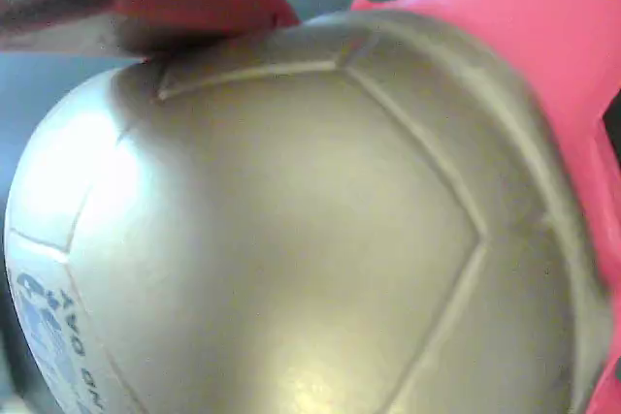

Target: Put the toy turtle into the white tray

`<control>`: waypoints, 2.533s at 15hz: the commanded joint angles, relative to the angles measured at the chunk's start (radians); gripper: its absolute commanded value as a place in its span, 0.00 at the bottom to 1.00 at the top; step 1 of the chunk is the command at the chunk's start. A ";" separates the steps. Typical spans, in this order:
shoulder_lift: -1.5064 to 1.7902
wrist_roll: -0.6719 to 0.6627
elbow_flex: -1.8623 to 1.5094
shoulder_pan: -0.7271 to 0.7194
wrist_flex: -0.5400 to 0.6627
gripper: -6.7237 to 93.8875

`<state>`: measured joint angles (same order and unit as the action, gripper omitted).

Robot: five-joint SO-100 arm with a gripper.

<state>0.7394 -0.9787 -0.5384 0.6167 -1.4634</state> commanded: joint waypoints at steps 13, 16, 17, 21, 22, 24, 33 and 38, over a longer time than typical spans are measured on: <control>0.818 0.620 -0.426 -0.515 -0.089 0.04; 0.804 0.696 -0.462 -0.680 -0.104 0.04; 0.781 0.719 -0.466 -0.727 -0.104 0.04; 0.611 0.807 -0.393 -0.859 -0.098 0.04; 0.549 0.831 -0.359 -0.876 -0.103 0.04; 0.445 0.854 -0.295 -0.885 -0.092 0.04; 0.267 0.876 -0.189 -0.939 -0.051 0.05; 0.249 0.904 -0.178 -0.963 -0.052 0.10</control>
<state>0.9373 -0.0752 -0.7808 -0.3252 -1.5110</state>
